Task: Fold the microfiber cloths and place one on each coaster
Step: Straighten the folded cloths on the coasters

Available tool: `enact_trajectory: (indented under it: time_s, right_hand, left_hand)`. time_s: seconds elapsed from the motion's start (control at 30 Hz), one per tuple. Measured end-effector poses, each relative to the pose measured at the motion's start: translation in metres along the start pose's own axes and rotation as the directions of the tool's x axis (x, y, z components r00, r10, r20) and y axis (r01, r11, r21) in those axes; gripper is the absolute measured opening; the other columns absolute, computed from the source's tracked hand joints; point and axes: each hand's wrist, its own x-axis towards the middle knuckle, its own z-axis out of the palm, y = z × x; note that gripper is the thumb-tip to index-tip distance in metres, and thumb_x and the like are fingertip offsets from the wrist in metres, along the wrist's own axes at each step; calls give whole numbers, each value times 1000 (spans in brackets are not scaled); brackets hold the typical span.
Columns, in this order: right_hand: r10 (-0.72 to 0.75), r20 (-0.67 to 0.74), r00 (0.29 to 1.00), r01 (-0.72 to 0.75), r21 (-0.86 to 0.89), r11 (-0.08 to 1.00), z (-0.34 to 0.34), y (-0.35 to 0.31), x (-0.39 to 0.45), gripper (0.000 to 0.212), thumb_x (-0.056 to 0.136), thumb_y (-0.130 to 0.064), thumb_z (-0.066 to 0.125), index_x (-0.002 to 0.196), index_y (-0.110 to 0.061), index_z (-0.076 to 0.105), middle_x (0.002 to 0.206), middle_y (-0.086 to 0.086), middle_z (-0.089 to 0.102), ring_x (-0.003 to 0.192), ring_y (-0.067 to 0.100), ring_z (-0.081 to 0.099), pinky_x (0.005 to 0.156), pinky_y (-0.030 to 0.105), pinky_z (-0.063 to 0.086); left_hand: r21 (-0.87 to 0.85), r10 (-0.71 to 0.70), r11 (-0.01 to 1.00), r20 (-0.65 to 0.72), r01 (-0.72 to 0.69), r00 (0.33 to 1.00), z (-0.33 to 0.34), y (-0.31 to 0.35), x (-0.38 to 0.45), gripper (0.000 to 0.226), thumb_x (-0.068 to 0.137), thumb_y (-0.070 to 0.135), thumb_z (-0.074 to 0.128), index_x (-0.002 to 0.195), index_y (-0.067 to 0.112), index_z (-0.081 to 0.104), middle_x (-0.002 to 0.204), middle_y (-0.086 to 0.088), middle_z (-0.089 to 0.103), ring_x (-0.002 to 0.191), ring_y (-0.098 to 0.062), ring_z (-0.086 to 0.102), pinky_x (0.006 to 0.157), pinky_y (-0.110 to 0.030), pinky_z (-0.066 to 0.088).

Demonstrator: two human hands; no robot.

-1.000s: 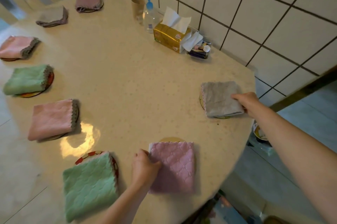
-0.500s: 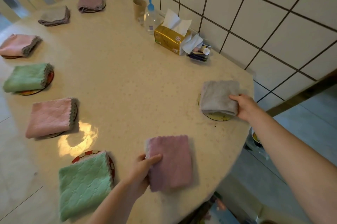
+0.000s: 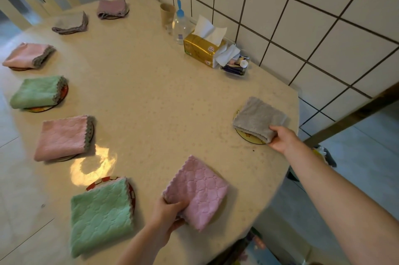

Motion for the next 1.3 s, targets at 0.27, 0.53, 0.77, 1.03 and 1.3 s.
enact_trajectory:
  time_s: [0.27, 0.53, 0.77, 1.03, 1.3]
  right_hand:
    - [-98, -62, 993, 97, -21, 995, 4, 6, -2, 42, 89, 0, 56, 131, -3, 48, 119, 20, 56, 109, 37, 57, 84, 54, 52]
    - [-386, -172, 906, 158, -711, 686, -5, 7, -7, 64, 75, -21, 74, 126, -4, 40, 116, 11, 53, 103, 33, 57, 79, 41, 55]
    - [-560, -94, 823, 199, -876, 439, 1, 26, -54, 51, 85, -16, 64, 126, 0, 39, 121, 21, 54, 102, 35, 56, 69, 35, 43]
    - [-521, 213, 826, 459, -791, 404, 67, 115, -129, 23, 87, -9, 56, 110, -10, 53, 94, 0, 58, 85, 18, 57, 74, 33, 49]
    - [-241, 321, 916, 401, -771, 495, 167, 259, -175, 19, 81, -11, 60, 84, -27, 51, 79, 0, 61, 70, 19, 59, 72, 44, 56]
  left_hand:
    - [120, 61, 991, -9, -60, 998, -1, -4, -5, 34, 76, 1, 75, 103, 15, 60, 95, -11, 69, 72, -22, 65, 49, -28, 53]
    - [52, 77, 996, -61, -73, 995, -3, -7, -9, 42, 75, 5, 77, 107, 17, 52, 102, -10, 65, 81, -24, 66, 48, -27, 53]
    - [195, 240, 955, -68, -223, 968, -13, -15, -14, 51, 64, 7, 79, 97, 22, 43, 101, -8, 60, 87, -23, 64, 74, -44, 59]
    - [399, 309, 878, -54, -263, 950, -58, 8, -8, 55, 77, 10, 68, 119, 26, 35, 97, -4, 52, 87, -24, 60, 74, -37, 54]
    - [270, 408, 892, -141, -362, 902, -188, 85, 35, 36, 81, 5, 62, 112, 16, 47, 99, -12, 59, 79, -26, 60, 67, -38, 54]
